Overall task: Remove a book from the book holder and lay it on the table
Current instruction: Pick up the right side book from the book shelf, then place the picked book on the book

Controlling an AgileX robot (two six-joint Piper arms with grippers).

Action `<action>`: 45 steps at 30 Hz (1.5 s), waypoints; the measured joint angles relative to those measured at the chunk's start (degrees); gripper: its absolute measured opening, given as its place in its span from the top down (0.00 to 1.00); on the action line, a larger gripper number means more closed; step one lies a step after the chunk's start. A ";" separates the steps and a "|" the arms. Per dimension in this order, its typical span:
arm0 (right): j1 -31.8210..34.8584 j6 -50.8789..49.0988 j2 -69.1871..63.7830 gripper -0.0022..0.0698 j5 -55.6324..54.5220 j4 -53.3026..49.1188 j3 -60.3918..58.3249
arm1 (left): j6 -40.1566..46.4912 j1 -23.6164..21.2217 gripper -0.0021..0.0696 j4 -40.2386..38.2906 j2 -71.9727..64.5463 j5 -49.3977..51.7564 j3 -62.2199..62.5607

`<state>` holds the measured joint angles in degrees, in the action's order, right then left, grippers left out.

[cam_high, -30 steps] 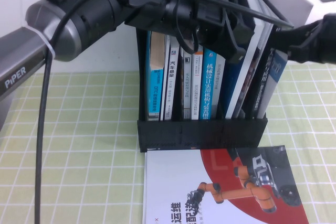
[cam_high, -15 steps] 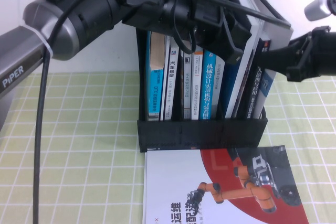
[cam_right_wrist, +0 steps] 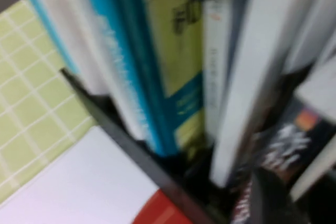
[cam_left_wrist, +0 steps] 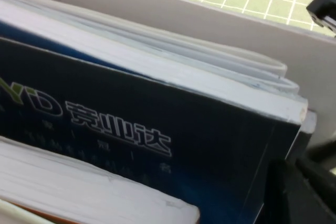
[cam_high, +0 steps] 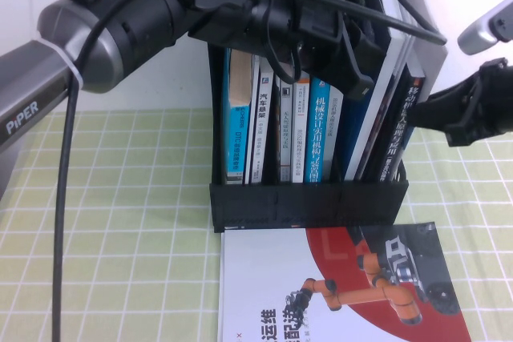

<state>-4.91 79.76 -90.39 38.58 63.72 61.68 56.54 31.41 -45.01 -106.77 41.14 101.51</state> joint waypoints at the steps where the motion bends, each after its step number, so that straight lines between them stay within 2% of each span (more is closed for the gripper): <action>1: 0.00 -0.13 0.00 0.82 -1.10 0.00 0.00 | 0.00 0.00 0.97 0.00 0.00 0.00 0.00; 3: 0.00 -0.26 0.00 0.90 -3.55 0.38 0.00 | 0.00 0.00 0.97 0.00 0.00 0.00 0.00; 6: 0.00 -0.60 0.00 0.93 -8.23 2.89 0.00 | 0.00 0.00 0.97 0.00 0.00 0.00 0.00; 11: -0.09 1.33 0.00 0.95 -11.20 10.48 -0.24 | 0.00 0.00 0.97 0.00 0.00 0.00 0.00; 16: -0.24 10.80 -1.19 0.95 -13.16 25.45 -0.26 | 0.00 0.00 0.97 0.00 0.00 0.00 0.00; 19: -0.24 14.86 -3.21 0.95 -13.43 30.99 -0.26 | -0.09 0.00 0.97 0.00 0.00 0.13 0.00; 26: -0.24 18.55 -6.17 0.96 -10.51 33.47 -0.05 | -0.35 0.00 0.97 0.64 0.00 0.34 0.00; 31: -0.24 19.05 -2.15 0.96 -10.39 33.15 -0.05 | -6.10 -0.15 0.97 5.74 1.18 1.36 0.00; 37: -0.12 15.04 10.73 0.96 -6.91 32.96 1.25 | -10.59 -5.82 0.97 6.21 5.92 5.05 0.00; 40: -0.12 8.00 16.53 0.96 -0.91 30.71 3.93 | -10.99 -9.57 0.97 6.06 9.76 7.20 0.00; 45: -0.12 -5.52 20.05 0.96 13.63 19.94 10.71 | -13.00 -17.09 0.97 3.35 16.02 12.17 0.00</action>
<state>-5.03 74.23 -70.34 52.21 83.66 72.40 43.54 14.31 -41.66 -90.74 53.31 101.51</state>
